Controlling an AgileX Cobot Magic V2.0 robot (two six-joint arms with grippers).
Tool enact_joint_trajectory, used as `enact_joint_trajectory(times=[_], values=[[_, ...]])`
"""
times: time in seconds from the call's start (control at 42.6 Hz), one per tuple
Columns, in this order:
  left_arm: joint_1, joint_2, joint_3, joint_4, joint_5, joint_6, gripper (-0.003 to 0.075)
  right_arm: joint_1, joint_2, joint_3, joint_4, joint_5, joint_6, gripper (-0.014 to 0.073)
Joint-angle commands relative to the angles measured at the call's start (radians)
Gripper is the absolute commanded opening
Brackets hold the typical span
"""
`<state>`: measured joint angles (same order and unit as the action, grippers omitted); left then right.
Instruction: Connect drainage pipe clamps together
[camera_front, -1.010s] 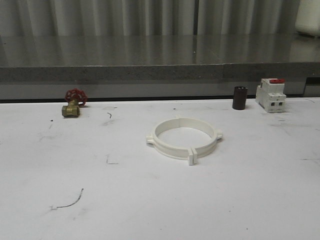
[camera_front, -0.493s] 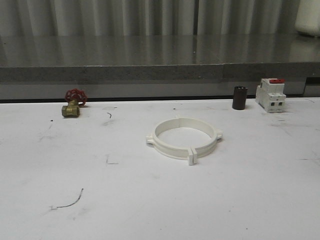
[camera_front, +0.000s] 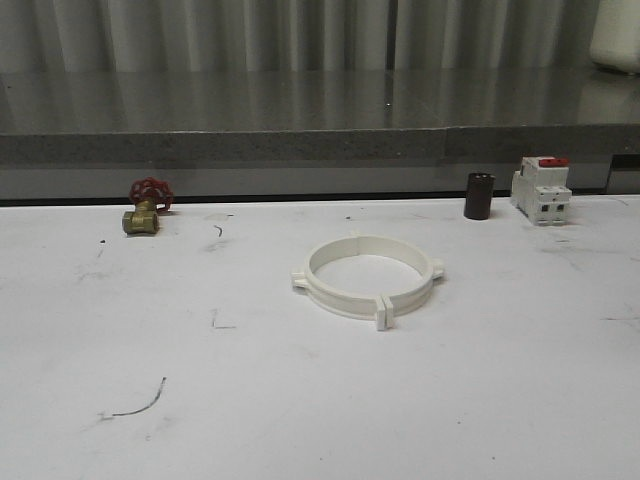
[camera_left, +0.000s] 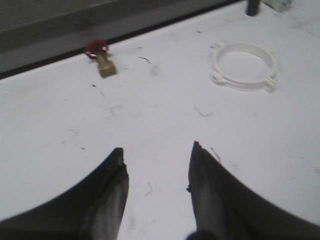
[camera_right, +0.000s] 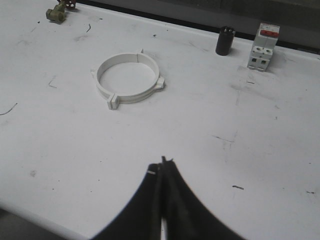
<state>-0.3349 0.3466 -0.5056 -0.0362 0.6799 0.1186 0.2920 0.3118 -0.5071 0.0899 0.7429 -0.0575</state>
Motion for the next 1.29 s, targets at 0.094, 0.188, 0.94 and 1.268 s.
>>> enact_joint_trajectory(times=[0.094, 0.188, 0.94, 1.268], values=[[0.198, -0.162, 0.191, -0.026, -0.33, -0.001, 0.0129, -0.005, 0.006, -0.022, 0.008, -0.073, -0.007, -0.0069], [0.268, -0.229, 0.298, -0.06, -0.458, -0.001, 0.0041, -0.005, 0.006, -0.022, 0.008, -0.073, -0.007, -0.0069], [0.331, -0.363, 0.532, -0.072, -0.653, -0.001, -0.002, -0.005, 0.006, -0.022, 0.007, -0.071, -0.007, -0.0069], [0.331, -0.363, 0.532, -0.072, -0.66, -0.037, -0.002, -0.005, 0.006, -0.022, 0.007, -0.071, -0.007, -0.0069]])
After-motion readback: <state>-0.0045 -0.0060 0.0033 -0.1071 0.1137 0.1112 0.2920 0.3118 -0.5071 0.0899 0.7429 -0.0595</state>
